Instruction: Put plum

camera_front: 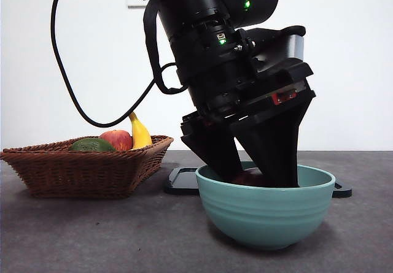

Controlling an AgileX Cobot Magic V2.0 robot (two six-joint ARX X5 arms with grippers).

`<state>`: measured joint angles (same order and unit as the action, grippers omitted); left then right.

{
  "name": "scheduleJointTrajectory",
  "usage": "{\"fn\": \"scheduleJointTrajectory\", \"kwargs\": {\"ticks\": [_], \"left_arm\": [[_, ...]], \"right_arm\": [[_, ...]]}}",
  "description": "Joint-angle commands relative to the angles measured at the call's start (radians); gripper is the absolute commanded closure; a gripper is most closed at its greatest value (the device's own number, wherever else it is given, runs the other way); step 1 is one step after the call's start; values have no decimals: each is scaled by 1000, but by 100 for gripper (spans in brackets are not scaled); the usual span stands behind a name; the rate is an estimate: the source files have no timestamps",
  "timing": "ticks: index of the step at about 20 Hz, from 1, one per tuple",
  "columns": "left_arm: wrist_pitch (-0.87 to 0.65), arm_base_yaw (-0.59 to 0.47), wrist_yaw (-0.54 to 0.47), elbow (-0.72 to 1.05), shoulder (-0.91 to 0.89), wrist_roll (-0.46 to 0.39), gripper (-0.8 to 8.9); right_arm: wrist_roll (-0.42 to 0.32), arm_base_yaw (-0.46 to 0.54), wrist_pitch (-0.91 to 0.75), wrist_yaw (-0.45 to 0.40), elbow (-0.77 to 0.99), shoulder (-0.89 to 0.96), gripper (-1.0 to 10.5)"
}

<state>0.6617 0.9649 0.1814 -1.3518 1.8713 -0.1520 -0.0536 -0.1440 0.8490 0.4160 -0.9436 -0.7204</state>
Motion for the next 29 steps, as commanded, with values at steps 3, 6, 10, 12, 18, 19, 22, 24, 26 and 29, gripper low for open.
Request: {"fn": "scheduleJointTrajectory", "kwargs": {"ticks": [3, 6, 10, 12, 18, 19, 22, 24, 26, 29], "left_arm": [[28, 13, -1, -36, 18, -15, 378], [69, 5, -1, -87, -1, -12, 378], [71, -27, -1, -141, -76, 7, 378], [70, -62, -1, -142, -132, 16, 379], [84, -246, 15, -141, -322, 67, 380], [95, -283, 33, -140, -354, 68, 380], [142, -377, 73, -116, -436, 67, 380], [169, -430, 121, -73, -497, 67, 380], [182, -469, 165, -3, -565, 67, 380], [197, -487, 230, 130, -679, 66, 380]], "right_arm": [[-7, -5, -6, -1, -19, -4, 527], [-7, -5, -6, -1, -19, -4, 527], [-7, -5, -3, -2, -19, -4, 527], [-7, -5, -3, -2, -19, -4, 527], [-7, -5, -2, -2, -19, -6, 527], [-7, -5, -2, -2, -19, -11, 527], [-7, -5, -2, 0, -19, -37, 527], [-7, -5, -2, 0, -19, -56, 527], [-7, -5, -2, 0, -19, -75, 527], [-7, -5, -3, 3, -19, -105, 527]]}}
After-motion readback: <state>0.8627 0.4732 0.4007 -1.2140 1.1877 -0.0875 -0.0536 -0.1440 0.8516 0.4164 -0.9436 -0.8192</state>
